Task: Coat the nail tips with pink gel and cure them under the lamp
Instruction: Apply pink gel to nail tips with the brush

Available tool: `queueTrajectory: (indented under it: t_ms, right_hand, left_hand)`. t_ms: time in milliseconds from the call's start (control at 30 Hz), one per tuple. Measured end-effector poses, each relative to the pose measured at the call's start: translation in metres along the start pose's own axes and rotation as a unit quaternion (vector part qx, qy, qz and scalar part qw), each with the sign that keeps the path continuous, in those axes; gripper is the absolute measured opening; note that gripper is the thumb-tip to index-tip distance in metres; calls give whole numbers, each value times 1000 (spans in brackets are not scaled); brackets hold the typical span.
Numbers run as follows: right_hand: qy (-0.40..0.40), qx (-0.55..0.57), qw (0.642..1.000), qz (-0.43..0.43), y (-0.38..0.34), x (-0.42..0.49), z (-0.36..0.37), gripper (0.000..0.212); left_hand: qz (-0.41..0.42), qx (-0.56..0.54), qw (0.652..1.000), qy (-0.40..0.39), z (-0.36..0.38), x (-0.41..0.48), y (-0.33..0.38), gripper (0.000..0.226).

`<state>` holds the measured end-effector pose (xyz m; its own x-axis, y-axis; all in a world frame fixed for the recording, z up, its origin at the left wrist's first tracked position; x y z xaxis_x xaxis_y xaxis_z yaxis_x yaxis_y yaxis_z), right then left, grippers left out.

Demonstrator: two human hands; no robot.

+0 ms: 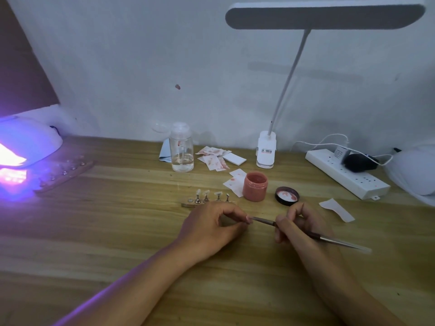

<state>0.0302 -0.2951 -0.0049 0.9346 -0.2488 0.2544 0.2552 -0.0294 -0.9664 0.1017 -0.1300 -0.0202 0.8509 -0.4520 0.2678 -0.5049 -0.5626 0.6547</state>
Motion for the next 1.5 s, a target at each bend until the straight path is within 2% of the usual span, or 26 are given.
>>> queueTrajectory:
  t_ms: [400,1500]
  right_hand:
    - [-2,0,1000,-4,-1,1,0,19]
    - [7,-18,1000,8,3,1,-2,25]
  left_hand:
    - [-18,-19,1000,-11,2,0,-4,16]
    - [-34,-55,998,-4,3,0,-11,13]
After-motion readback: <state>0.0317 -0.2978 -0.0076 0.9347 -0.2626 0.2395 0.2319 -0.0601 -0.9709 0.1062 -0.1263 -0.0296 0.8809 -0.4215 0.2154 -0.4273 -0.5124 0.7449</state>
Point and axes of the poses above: each hand's wrist, its own x-axis towards the middle knuckle, its own z-axis out of the palm, y = z × x, the point moved 5 cm from there along x, towards the middle knuckle, and after that the axes turned 6 degrees about x, right-handed, at the moved point
